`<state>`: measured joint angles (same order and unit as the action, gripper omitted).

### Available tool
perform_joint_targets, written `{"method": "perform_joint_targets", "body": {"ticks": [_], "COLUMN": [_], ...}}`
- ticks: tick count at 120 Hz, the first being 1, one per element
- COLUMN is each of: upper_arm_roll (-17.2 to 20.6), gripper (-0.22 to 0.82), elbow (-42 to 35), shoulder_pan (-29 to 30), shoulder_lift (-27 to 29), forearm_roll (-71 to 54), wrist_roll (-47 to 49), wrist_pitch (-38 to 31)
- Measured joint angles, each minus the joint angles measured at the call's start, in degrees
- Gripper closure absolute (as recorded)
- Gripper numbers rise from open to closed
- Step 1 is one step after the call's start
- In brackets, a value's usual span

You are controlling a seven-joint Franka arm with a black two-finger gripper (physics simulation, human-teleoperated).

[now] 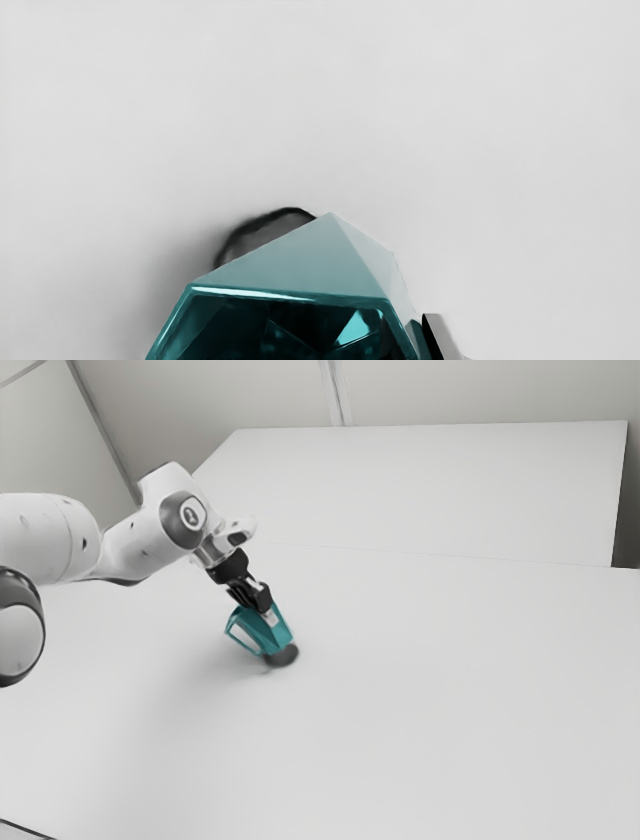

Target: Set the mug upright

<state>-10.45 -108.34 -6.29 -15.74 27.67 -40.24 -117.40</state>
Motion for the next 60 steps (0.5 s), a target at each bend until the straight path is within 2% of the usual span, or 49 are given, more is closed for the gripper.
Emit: {"method": "perform_joint_targets", "body": {"ticks": [35,60], "upper_arm_roll": [0.0,0.1], "gripper": [0.78,0.78], "elbow": [2.2,4.0], "shoulder_pan": [-6.3,-9.1], "shoulder_lift": [-3.0,-3.8], "forearm_roll": [-14.4,-24.8], "wrist_roll": [4.1,7.8], "wrist_pitch": [-7.7,-10.3]}}
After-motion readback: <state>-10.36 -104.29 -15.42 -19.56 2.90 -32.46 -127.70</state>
